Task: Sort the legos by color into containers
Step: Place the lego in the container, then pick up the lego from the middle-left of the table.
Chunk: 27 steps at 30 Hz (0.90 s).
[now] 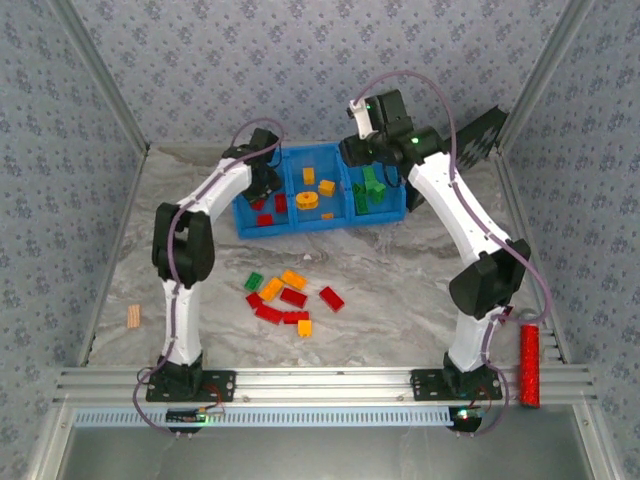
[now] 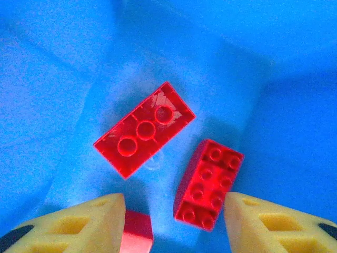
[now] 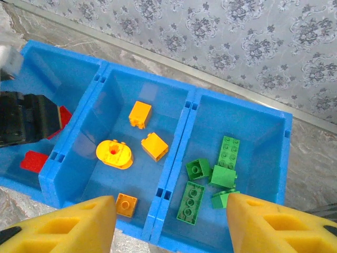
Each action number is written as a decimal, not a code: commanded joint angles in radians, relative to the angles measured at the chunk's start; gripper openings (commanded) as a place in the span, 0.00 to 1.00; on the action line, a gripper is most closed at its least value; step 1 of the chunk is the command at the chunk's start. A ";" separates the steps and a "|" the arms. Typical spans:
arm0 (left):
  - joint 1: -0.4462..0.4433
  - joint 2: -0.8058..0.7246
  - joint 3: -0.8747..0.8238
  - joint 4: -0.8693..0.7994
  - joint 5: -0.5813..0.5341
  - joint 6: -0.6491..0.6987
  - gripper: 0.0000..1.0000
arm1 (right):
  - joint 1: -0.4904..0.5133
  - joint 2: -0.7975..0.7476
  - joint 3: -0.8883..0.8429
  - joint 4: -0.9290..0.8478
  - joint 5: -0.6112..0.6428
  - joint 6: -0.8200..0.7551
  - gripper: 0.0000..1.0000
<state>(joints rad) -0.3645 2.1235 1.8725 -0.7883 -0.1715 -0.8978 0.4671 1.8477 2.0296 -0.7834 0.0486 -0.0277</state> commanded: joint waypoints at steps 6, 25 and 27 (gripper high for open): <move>-0.049 -0.331 -0.136 -0.013 0.046 0.060 0.53 | 0.038 -0.021 0.005 -0.043 0.056 0.005 0.59; -0.661 -0.498 -0.680 0.103 -0.012 -0.554 0.66 | -0.049 -0.498 -0.559 0.026 0.102 0.141 0.62; -0.678 -0.442 -0.670 0.158 0.012 -0.568 0.66 | -0.082 -0.531 -0.595 0.032 0.089 0.147 0.63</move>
<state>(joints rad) -1.0256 1.6226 1.2015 -0.7155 -0.1680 -1.3682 0.4179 1.3548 1.4761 -0.7586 0.1280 0.0895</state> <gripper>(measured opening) 0.662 0.624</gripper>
